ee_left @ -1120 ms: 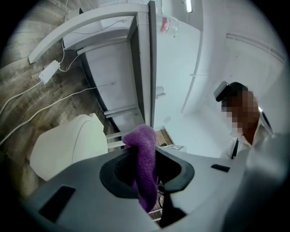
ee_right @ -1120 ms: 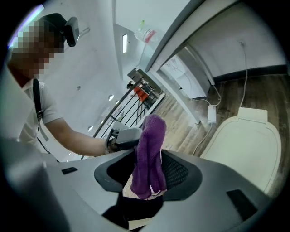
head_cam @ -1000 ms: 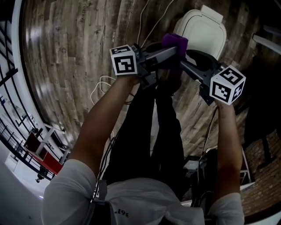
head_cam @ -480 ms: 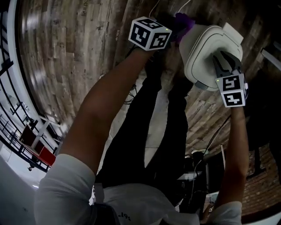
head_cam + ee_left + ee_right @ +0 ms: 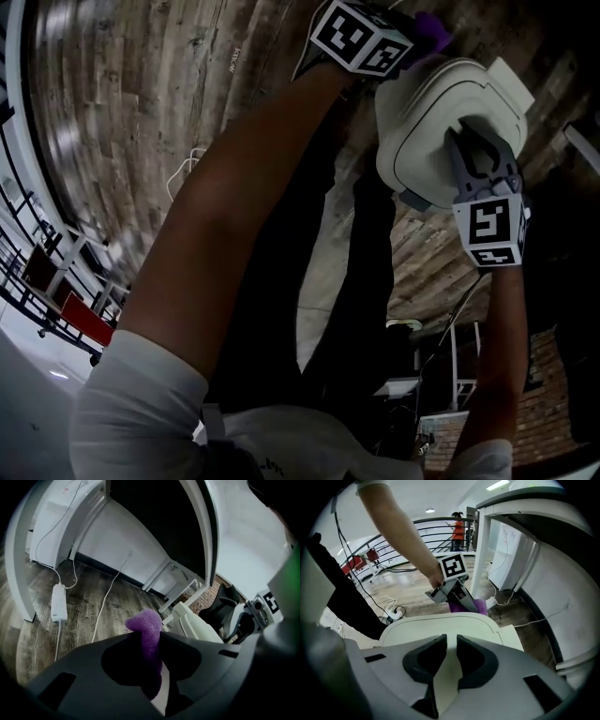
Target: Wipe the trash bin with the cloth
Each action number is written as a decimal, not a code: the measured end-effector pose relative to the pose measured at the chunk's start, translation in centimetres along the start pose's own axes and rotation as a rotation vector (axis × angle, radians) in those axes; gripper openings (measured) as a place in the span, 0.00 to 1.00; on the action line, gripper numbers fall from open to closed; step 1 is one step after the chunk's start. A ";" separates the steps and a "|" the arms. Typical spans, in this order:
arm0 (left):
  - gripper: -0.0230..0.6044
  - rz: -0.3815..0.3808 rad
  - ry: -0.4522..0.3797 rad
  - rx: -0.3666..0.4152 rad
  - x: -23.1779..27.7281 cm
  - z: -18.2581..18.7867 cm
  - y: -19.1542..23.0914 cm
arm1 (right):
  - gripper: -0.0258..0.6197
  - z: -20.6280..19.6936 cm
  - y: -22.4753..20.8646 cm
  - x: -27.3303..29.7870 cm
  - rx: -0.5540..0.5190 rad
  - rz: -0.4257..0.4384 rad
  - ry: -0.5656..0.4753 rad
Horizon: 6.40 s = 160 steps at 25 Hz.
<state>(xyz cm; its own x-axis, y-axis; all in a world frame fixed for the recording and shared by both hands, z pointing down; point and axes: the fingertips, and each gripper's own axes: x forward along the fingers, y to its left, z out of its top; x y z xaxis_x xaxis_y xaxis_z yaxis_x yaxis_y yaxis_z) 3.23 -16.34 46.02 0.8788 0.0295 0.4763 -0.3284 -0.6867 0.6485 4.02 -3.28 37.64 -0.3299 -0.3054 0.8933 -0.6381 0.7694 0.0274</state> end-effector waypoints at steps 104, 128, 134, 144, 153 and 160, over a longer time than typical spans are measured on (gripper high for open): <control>0.17 0.023 0.096 0.259 -2.0 -20.5 -4.9 | 0.15 -0.4 0.3 -0.3 -0.091 0.105 -0.144; 0.17 -0.097 -0.178 0.432 -2.6 -19.5 1.0 | 0.06 1.8 2.5 -2.3 -0.193 -0.077 -0.155; 0.17 0.026 -0.274 0.355 0.1 -13.0 6.1 | 0.06 3.0 2.9 -2.9 -0.078 -0.132 -0.139; 0.17 0.078 -0.105 0.534 7.7 -12.8 8.3 | 0.06 -0.7 2.6 -1.6 -0.014 -0.181 -0.089; 0.17 0.005 -0.098 0.530 9.5 -14.9 8.2 | 0.06 -1.3 2.6 -1.4 0.039 -0.136 -0.164; 0.17 0.001 -0.070 0.516 9.1 -17.7 8.5 | 0.06 -1.7 2.7 -1.1 0.002 -0.154 -0.139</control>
<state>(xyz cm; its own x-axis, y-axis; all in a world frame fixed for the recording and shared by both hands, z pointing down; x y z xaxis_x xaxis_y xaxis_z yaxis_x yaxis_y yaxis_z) 2.34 -9.02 66.40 0.9054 -0.0076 0.4244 -0.1311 -0.9560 0.2624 3.84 0.12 37.46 -0.3213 -0.4936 0.8081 -0.6897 0.7068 0.1576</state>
